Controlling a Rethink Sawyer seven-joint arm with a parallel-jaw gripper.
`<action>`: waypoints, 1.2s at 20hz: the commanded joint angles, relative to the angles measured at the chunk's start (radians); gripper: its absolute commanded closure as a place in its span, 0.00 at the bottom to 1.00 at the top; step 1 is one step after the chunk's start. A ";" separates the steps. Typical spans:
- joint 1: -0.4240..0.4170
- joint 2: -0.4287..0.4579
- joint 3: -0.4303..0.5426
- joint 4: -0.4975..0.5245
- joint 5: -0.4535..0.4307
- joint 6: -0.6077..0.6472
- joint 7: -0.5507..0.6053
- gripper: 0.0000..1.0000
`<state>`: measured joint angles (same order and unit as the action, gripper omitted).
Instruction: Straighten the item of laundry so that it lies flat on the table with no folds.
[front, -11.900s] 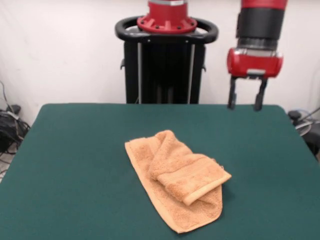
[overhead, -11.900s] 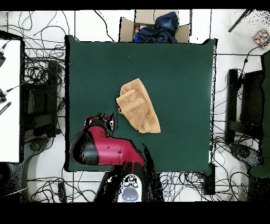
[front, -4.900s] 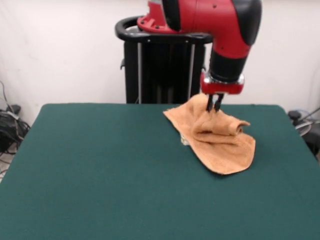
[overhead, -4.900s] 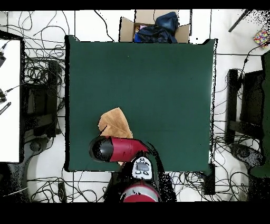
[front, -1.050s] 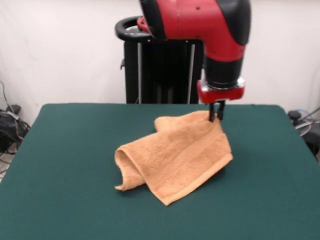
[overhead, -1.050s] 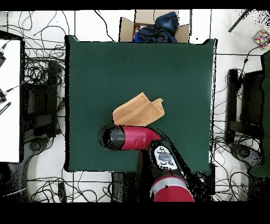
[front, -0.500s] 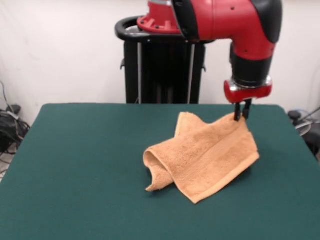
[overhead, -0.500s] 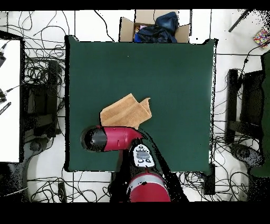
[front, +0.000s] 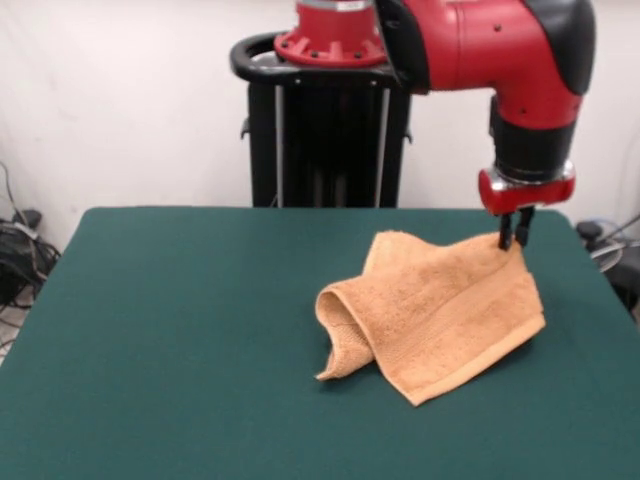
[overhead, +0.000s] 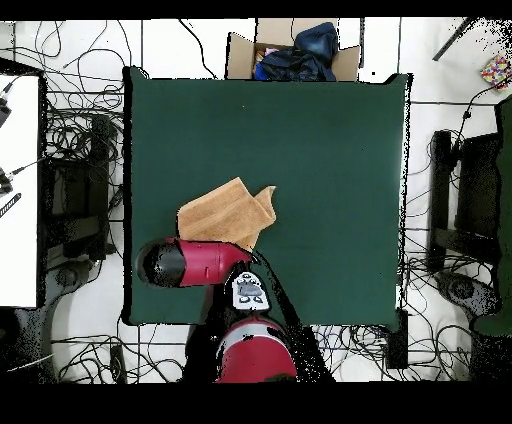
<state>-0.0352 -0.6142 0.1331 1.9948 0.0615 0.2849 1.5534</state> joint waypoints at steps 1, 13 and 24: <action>0.008 0.053 0.111 -0.062 0.121 -0.037 0.256 1.00; 0.145 -0.045 -0.113 -0.067 0.178 0.090 0.315 0.00; 0.138 -0.141 -0.220 -0.088 0.100 0.222 0.264 0.00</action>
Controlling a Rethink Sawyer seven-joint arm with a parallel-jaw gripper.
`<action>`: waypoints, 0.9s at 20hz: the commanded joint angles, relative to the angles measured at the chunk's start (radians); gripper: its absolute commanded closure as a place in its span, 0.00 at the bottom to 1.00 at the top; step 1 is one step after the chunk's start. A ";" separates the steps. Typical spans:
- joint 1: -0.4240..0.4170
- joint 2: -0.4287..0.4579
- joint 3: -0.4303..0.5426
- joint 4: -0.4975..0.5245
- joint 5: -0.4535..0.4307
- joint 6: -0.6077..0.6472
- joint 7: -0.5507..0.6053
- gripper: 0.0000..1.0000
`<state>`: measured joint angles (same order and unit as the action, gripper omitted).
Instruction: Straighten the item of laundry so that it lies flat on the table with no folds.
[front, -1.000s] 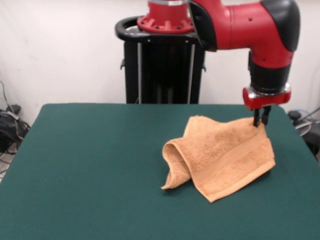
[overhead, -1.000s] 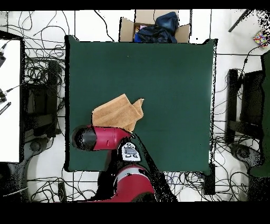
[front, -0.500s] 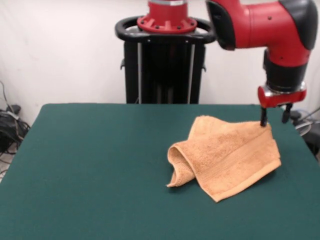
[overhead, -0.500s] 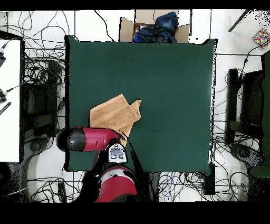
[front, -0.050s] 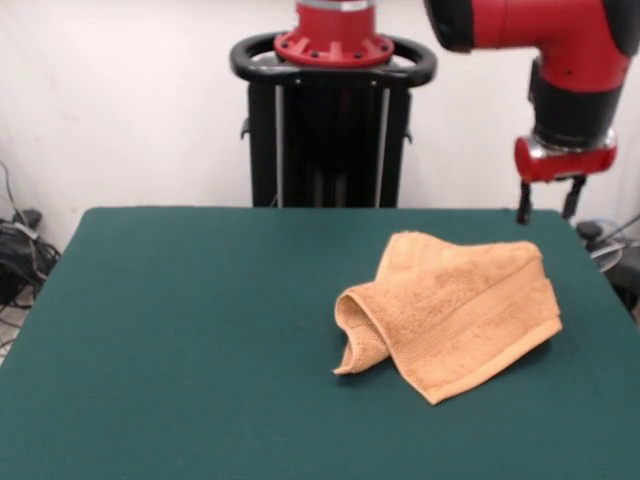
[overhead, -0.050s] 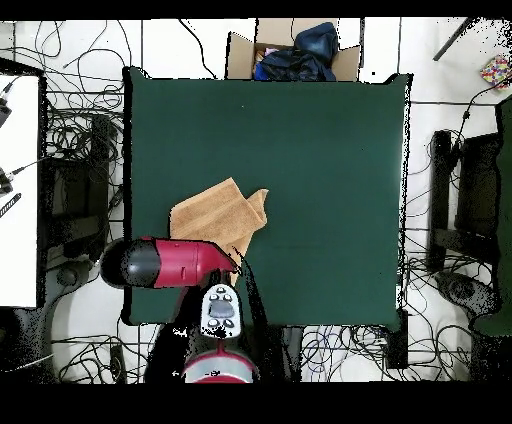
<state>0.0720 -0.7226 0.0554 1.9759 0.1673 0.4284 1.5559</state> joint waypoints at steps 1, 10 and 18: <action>0.058 -0.027 -0.184 -0.085 -0.017 0.077 0.284 0.00; 0.110 0.111 -0.306 -0.098 -0.020 -0.114 0.272 0.00; 0.105 0.174 -0.376 -0.103 -0.022 -0.231 0.230 0.00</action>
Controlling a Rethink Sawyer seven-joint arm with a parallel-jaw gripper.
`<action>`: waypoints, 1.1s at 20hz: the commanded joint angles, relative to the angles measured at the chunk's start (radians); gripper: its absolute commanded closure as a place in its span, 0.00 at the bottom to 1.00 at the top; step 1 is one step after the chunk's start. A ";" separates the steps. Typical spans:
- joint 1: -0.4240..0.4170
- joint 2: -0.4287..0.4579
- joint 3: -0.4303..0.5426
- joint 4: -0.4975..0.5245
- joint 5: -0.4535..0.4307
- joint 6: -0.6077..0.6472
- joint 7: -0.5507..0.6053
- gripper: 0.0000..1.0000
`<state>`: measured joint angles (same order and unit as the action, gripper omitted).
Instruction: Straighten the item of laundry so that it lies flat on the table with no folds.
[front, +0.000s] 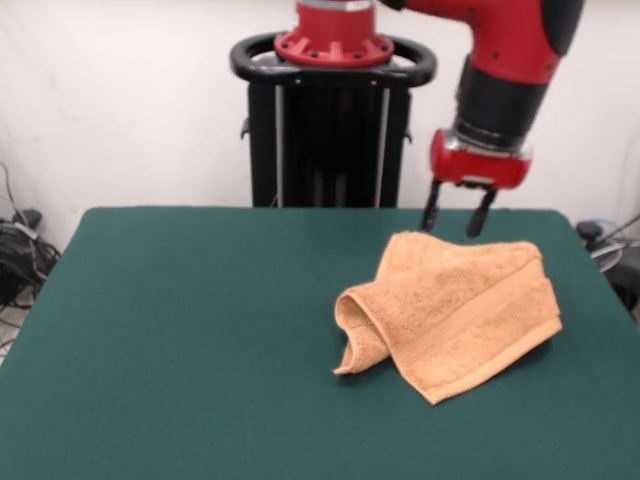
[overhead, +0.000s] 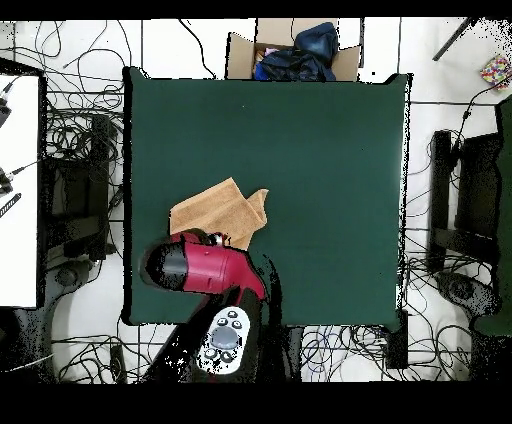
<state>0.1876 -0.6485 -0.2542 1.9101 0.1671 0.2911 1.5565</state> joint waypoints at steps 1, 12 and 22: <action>-0.022 0.102 -0.059 -0.039 -0.021 -0.100 0.216 0.00; -0.174 0.128 0.067 -0.011 -0.031 -0.041 0.099 0.00; -0.360 0.254 0.255 0.000 -0.135 -0.087 0.035 0.00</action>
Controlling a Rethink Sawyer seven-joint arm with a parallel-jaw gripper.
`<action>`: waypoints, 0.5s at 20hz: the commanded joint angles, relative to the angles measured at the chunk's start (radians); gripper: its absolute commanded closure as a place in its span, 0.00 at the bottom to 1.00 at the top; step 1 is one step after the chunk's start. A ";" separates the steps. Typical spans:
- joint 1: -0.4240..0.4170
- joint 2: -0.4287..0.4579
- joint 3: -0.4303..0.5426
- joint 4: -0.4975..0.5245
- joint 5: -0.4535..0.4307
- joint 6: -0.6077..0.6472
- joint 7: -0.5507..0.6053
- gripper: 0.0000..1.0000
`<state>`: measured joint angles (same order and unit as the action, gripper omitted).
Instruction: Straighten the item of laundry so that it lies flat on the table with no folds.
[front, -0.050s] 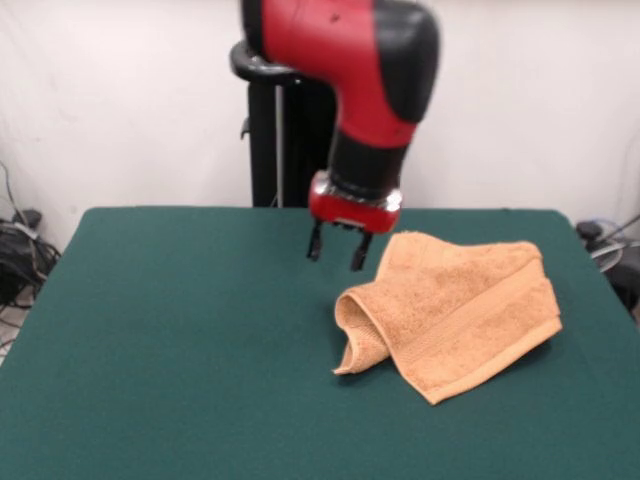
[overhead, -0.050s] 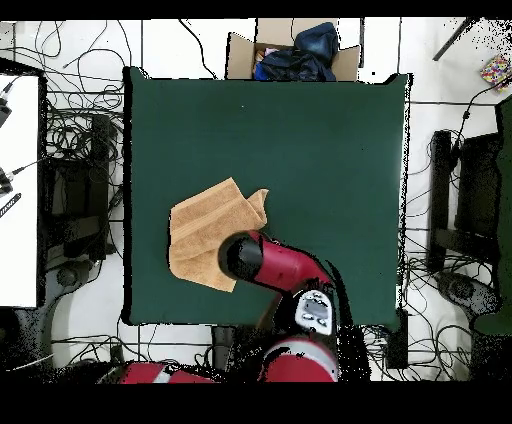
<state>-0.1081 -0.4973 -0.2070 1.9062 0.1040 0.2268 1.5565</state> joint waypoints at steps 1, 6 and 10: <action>-0.071 0.105 0.215 0.008 -0.083 -0.020 0.036 0.00; -0.113 0.088 0.267 0.041 -0.139 -0.003 0.043 0.00; -0.090 0.011 0.236 0.061 -0.180 -0.001 0.076 0.00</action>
<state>-0.2126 -0.4258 -0.0929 1.9278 -0.0207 0.2265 1.5565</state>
